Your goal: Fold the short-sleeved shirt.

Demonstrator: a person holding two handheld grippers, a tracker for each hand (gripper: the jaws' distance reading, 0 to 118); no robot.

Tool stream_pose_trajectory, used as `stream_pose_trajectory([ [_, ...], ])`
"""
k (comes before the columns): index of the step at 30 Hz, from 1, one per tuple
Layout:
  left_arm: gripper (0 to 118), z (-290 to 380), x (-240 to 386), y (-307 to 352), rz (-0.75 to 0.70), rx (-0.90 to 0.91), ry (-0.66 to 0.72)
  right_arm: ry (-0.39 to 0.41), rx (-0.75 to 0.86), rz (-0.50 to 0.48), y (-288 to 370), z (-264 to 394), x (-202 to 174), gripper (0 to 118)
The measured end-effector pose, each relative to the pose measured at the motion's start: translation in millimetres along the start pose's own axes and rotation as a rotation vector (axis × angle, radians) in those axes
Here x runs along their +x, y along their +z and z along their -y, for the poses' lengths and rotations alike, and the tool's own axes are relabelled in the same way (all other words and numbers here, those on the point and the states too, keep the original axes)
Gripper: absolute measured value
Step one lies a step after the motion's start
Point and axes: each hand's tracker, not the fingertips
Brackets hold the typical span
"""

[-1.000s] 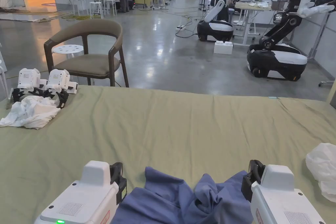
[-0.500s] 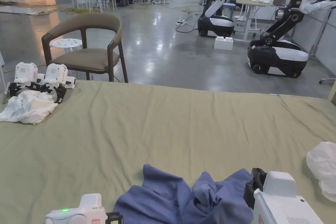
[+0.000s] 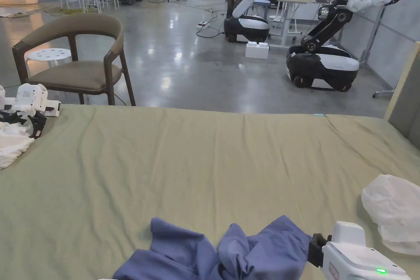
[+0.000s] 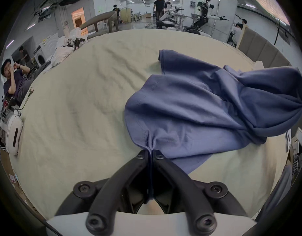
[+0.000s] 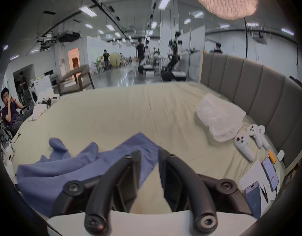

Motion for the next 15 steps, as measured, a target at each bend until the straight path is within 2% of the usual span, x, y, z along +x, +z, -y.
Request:
stream_pose_trajectory([
  [3,1,3.5,-6.8,17.6,0.049,0.029,0.063,-0.004,-0.131,-0.007,-43.5,-11.2,10.6,69],
  [5,1,6.8,-8.0,26.9,0.059,0.056,0.072,-0.027,-0.194,0.001,-71.7,-14.6,14.1,79],
  [10,1,3.7,-3.5,48.5,0.077,0.075,0.059,-0.076,-0.329,-0.008,-135.2,-8.3,15.4,78],
  [13,1,4.7,-0.5,53.3,0.075,0.082,0.052,-0.212,-0.399,-0.043,-151.0,6.1,15.3,75],
  [14,1,2.7,-4.7,49.9,0.076,0.080,0.050,-0.183,-0.359,0.005,-148.0,7.7,12.3,72],
  [15,1,2.7,-5.2,49.3,0.076,0.079,0.048,-0.122,-0.319,0.013,-142.4,6.4,7.8,70],
])
